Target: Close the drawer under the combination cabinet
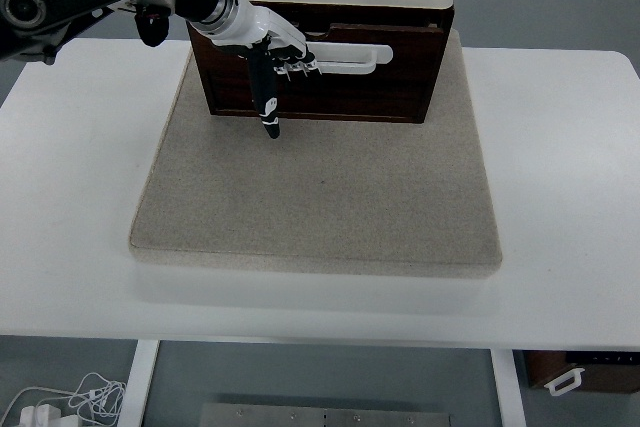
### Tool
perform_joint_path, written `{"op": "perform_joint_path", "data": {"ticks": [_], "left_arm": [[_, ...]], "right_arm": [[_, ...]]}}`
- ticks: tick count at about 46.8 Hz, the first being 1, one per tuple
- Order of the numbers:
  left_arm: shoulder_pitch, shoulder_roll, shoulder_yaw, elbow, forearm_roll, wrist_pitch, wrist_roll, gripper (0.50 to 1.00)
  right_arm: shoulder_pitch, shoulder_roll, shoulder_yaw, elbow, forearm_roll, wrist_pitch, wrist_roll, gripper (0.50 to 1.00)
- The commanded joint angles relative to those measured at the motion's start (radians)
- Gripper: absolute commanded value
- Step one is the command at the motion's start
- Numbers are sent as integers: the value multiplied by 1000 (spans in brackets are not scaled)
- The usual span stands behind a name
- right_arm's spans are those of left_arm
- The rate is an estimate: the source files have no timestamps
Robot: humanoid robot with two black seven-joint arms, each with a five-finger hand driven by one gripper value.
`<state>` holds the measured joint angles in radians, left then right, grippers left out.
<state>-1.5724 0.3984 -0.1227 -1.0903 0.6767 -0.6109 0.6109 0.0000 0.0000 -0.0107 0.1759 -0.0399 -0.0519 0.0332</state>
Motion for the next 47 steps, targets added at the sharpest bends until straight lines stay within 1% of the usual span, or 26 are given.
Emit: {"op": "perform_joint_path", "data": {"ticks": [1, 14, 47], "left_arm": [[-1, 0, -2, 4, 6, 0, 0, 1000], [-1, 0, -18, 32, 23, 0, 0, 1000], [-5, 0, -26, 58, 50, 0, 0, 1000]], "right_arm": [[0, 0, 0, -1, 0, 0, -1, 952], [0, 0, 0, 0, 0, 0, 1, 952], [0, 0, 0, 0, 0, 1, 1, 952]]}}
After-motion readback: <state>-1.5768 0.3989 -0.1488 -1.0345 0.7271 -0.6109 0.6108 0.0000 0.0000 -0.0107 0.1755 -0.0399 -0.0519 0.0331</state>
